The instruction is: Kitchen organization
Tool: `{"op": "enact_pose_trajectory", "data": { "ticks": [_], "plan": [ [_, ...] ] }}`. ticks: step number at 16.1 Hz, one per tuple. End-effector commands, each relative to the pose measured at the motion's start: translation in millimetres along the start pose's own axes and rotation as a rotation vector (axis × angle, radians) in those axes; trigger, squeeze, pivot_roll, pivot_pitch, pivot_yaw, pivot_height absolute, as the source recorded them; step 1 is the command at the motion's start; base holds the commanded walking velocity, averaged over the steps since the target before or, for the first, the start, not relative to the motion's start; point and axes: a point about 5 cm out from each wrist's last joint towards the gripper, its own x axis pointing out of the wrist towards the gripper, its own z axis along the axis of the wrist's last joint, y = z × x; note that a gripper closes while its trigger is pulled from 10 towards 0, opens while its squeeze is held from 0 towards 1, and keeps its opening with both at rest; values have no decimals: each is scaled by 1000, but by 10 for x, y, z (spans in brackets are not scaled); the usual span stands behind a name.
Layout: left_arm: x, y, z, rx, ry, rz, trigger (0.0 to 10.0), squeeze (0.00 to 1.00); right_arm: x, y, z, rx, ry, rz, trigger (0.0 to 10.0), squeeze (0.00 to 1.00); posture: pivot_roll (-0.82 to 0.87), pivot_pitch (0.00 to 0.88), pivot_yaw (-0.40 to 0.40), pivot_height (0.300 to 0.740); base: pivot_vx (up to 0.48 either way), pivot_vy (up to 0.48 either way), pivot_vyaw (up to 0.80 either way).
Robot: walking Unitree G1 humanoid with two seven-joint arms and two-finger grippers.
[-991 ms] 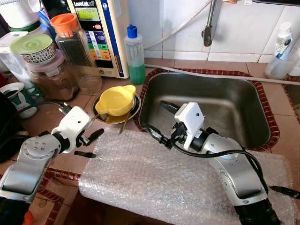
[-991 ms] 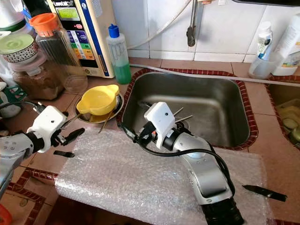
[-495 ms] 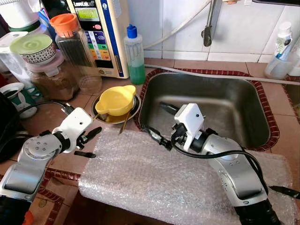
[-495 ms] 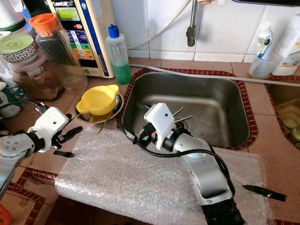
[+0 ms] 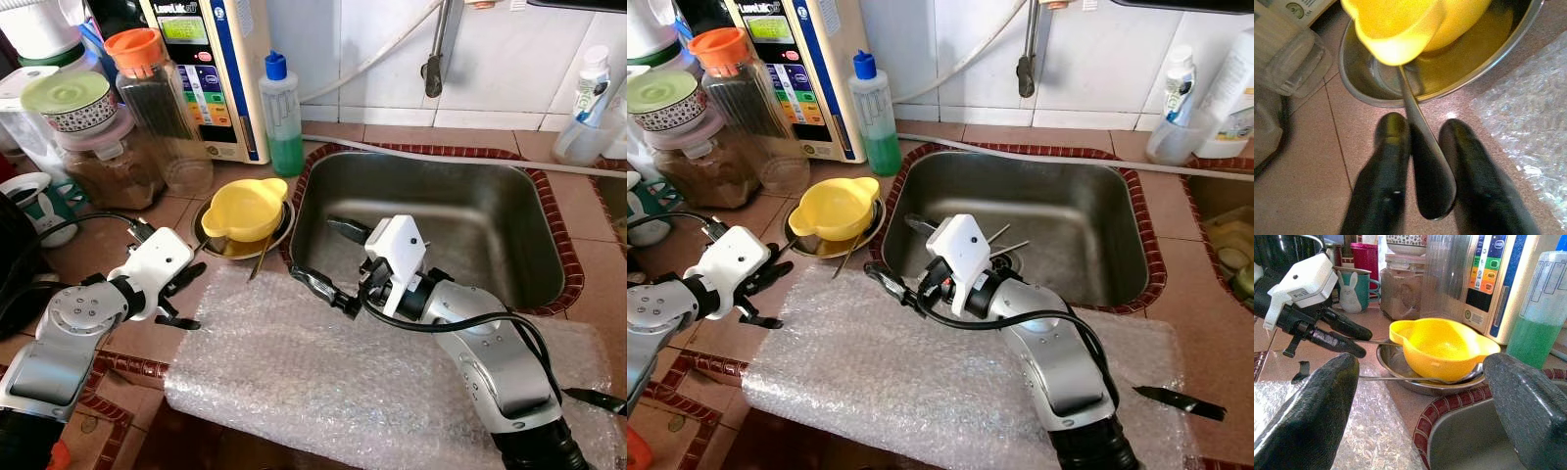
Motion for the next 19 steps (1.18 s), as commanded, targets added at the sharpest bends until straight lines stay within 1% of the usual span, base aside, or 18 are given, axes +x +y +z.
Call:
{"op": "enact_pose_trajectory", "data": {
  "ticks": [1, 5, 9, 10, 11, 13, 15, 17, 18, 19],
  "plan": [
    [-10, 7, -48, 8, 27, -4, 0, 0, 11, 57, 30, 1, -11, 30, 10000, 0, -204, 110, 119, 740, 0, 0, 0],
    [-3, 26, -37, 22, 25, -3, 0, 0, 5, 71, 25, 17, -6, 47, 10000, 0, -208, 109, 119, 740, 0, 0, 0],
    [-7, 49, -40, 36, 33, 4, 0, 0, -5, 67, 17, 14, 1, 50, 10000, 0, -206, 108, 119, 740, 0, 0, 0],
    [-14, 56, -57, 39, 40, 8, 510, 0, -4, 62, 16, 12, 2, 48, 10000, 0, -204, 107, 117, 740, 0, 0, 0],
    [-21, 61, -69, 39, 45, 11, 78, 0, -4, 60, 17, 11, 1, 49, 10000, 0, -203, 106, 116, 740, 0, 0, 0],
    [-40, 89, -87, 59, 56, 21, 0, 0, -3, 53, 18, 10, 1, 50, 10000, 0, -200, 104, 114, 740, 0, 0, 0],
    [-64, 135, -95, 62, 61, 42, 0, 0, 0, 45, 18, 7, 1, 51, 10000, 0, -197, 100, 109, 740, 0, 0, 0],
    [-78, 143, -103, 63, 62, 39, 1451, 0, 8, 34, 21, 2, -1, 50, 10000, 0, -196, 98, 108, 740, 0, 0, 0],
    [-83, 143, -105, 59, 61, 37, 0, 0, 13, 26, 26, 1, -4, 45, 10000, 0, -196, 98, 108, 740, 0, 0, 0],
    [-86, 144, -108, 67, 67, 37, 0, 0, 13, 17, 29, 0, -5, 42, 10000, 0, -197, 97, 107, 740, 0, 0, 0]
  ]
}}
